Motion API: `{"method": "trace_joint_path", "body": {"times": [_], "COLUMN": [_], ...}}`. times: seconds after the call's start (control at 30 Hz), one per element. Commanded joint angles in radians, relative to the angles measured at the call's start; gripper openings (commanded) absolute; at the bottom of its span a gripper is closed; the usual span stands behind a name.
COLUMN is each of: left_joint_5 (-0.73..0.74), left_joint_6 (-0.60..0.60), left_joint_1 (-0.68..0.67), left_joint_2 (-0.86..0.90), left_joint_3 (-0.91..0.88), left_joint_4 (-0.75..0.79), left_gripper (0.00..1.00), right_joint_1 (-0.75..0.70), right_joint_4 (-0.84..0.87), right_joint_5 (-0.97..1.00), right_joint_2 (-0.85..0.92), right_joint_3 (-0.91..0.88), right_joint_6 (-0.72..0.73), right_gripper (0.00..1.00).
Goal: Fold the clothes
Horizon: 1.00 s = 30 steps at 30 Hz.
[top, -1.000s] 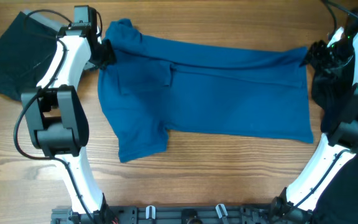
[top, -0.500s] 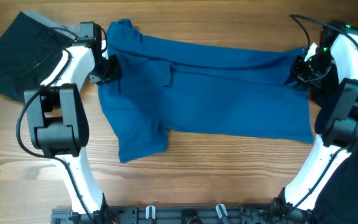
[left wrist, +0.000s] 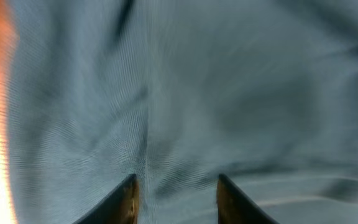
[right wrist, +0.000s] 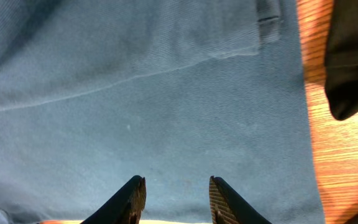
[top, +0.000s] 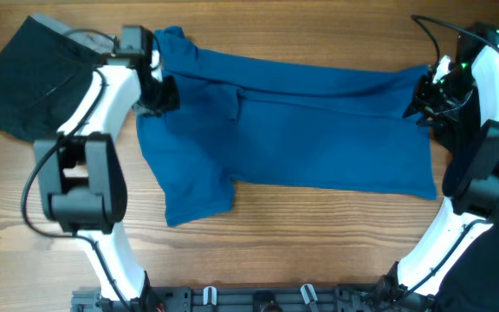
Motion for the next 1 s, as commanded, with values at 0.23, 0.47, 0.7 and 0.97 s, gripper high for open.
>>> {"method": "trace_joint_path", "body": {"times": [0.23,0.47,0.7,0.97], "left_joint_5": [-0.124,-0.173,-0.199,-0.095], "left_joint_6": [-0.080,-0.079,-0.079,-0.068], "left_joint_1": [0.007,0.031,0.061,0.061], "left_joint_2": [0.120,0.120,0.117,-0.022], "left_joint_3": [-0.092,-0.100,-0.100,0.035], "left_joint_4": [-0.017,-0.122,-0.249,-0.226], "left_gripper": [0.04,0.04,0.04,0.23], "right_joint_1": [-0.028,-0.034,-0.052,-0.061], "right_joint_4": [0.062,0.249,0.155,0.394], "right_joint_5": [0.016,0.048,0.249,-0.123], "right_joint_2": [-0.014,-0.014,-0.082,-0.400], "right_joint_3": [-0.100,-0.397,-0.473,-0.471], "right_joint_6": [0.038,0.144,0.271,-0.028], "right_gripper": [0.33,0.27,0.17,0.38]}}
